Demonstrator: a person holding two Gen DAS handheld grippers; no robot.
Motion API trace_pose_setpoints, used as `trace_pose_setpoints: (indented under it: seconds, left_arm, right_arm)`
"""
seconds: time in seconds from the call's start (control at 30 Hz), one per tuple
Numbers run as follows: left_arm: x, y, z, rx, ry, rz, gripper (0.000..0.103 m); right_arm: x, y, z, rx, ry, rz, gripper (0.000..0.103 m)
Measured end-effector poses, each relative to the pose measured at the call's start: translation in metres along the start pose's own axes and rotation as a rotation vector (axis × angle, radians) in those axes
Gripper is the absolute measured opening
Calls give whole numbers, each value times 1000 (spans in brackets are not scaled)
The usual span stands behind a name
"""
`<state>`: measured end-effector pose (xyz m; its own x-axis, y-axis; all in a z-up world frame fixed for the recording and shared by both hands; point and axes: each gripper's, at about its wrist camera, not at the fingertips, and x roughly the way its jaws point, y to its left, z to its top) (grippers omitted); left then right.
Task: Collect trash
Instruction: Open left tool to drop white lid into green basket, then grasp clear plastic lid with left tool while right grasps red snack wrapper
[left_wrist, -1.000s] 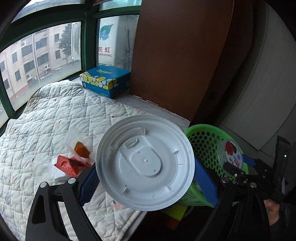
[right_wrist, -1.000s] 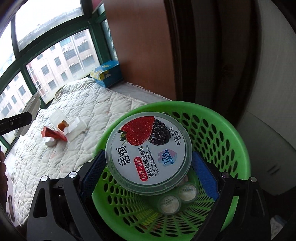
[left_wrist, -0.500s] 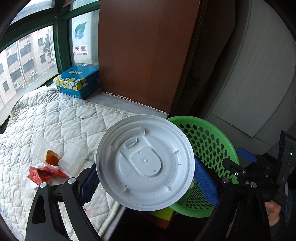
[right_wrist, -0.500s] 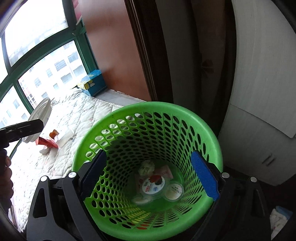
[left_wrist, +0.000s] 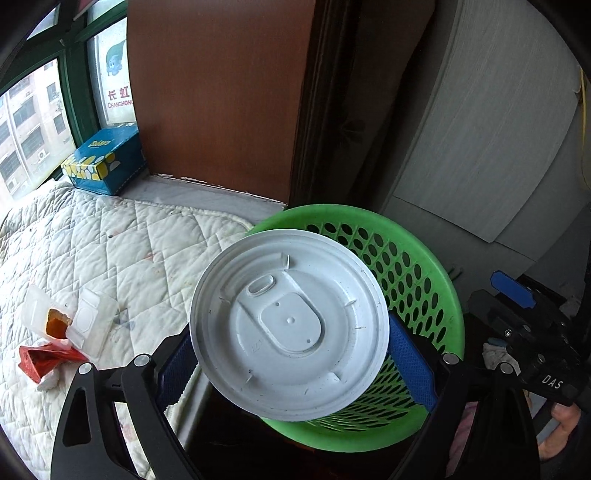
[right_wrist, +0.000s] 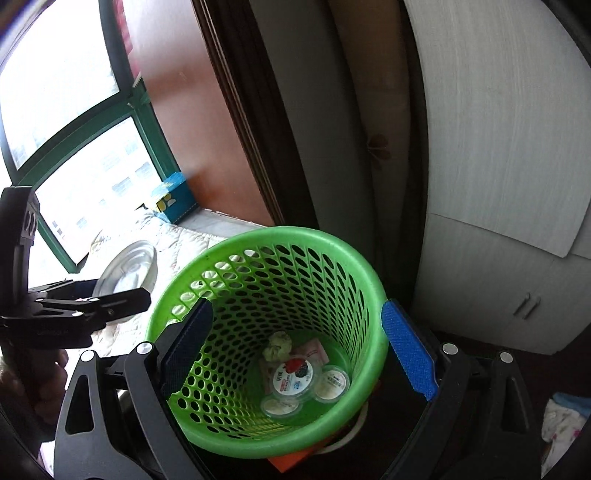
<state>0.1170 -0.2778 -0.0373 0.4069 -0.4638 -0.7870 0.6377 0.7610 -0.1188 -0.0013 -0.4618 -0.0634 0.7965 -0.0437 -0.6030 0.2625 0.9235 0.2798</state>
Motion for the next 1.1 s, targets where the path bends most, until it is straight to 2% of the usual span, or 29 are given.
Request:
trace_pose_setpoints:
  seconds: [0.3, 0.5, 0.83, 1.1]
  left_arm:
    - [0, -11, -1, 9, -6, -33, 94]
    - [-20, 9, -13, -7, -32, 40, 94]
    - [-56, 84, -42, -119, -67, 195, 94]
    - [-90, 167, -70, -269, -91, 335, 94]
  right_arm:
    - [-4, 3, -2, -1, 0, 14, 91]
    - [-2, 19, -2, -27, 1, 48, 91]
    - [9, 71, 4, -111, 17, 138, 91]
    - [22, 119, 4, -178, 44, 213, 91]
